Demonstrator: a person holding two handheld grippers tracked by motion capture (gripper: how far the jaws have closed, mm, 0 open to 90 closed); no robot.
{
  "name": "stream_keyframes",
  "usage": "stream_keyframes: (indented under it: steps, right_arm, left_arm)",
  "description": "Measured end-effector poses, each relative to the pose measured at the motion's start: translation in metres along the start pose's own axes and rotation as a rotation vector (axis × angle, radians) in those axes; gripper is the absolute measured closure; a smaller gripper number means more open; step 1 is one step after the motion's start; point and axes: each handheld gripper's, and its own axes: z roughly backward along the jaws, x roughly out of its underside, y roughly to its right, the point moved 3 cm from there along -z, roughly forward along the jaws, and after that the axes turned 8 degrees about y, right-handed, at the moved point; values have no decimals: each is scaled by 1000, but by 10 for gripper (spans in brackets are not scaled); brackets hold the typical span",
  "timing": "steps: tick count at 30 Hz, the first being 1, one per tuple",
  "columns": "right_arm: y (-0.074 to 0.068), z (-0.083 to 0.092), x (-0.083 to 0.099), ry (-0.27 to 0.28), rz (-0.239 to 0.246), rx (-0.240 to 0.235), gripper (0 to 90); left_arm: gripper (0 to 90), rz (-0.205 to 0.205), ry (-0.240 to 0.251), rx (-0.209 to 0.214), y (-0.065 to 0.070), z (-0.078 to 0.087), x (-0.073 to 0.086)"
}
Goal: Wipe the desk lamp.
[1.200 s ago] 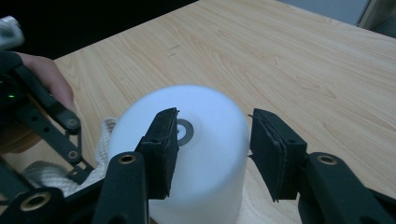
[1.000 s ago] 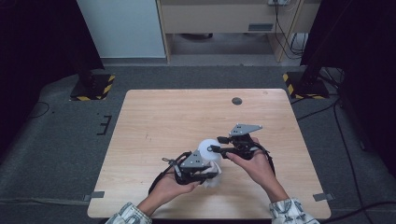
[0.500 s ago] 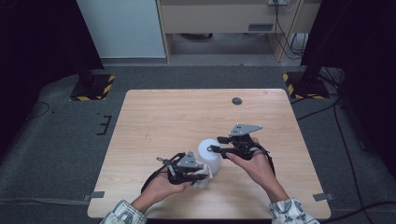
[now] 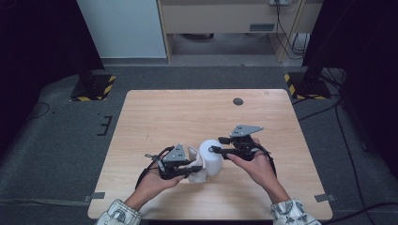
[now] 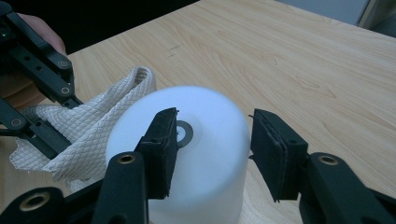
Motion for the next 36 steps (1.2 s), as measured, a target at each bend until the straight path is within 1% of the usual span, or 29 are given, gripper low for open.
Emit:
stream_keyframes:
  steps: [3,6,11,15,17,18,20,21,22,23,24,26,27,28,30,34,36]
  right_arm:
    - [0,0,0,0,-2,-2,514]
    - [-1,0,0,2,2,-1,509]
    - [1,1,-1,4,-3,-5,477]
    - [5,8,-3,21,-12,13,517]
    - [7,10,-2,9,-21,17,548]
    - [8,10,-1,0,-19,18,556]
    - [9,10,0,0,-33,11,564]
    - [8,9,0,-1,-32,10,575]
    - [6,9,0,-9,-40,-7,580]
    - [5,8,0,-10,-39,-15,578]
    - [4,8,-1,-10,-37,-12,577]
    - [4,7,-1,-11,-38,-11,578]
    - [5,8,-1,-10,-39,-12,578]
    - [6,8,0,-8,-47,-16,578]
    - [6,7,0,-8,-49,-17,577]
    - [5,6,0,-4,-43,-11,570]
    - [4,6,0,-3,-43,-11,569]
  left_arm:
    - [764,-3,-33,-7,-2,-3,4]
    - [763,6,-51,-13,-5,-4,8]
    - [762,1,-87,-22,-8,-8,14]
    - [761,5,-107,-25,-9,-11,17]
    - [759,-2,-122,-28,-11,-12,19]
    - [759,1,-123,-28,-11,-12,20]
    - [758,3,-128,-33,-13,-13,21]
    - [758,2,-131,-39,-13,-12,21]
    - [758,3,-131,-39,-13,-12,21]
    - [759,10,-125,-36,-13,-11,21]
    - [760,15,-113,-31,-12,-11,19]
    - [761,9,-101,-16,-8,-10,16]
    - [761,12,-87,0,-2,-11,14]
    - [761,4,-88,5,0,-11,13]
    - [761,5,-77,13,4,-13,10]
    - [762,-19,-61,20,15,-19,4]
    - [762,-18,-30,23,22,-20,-1]
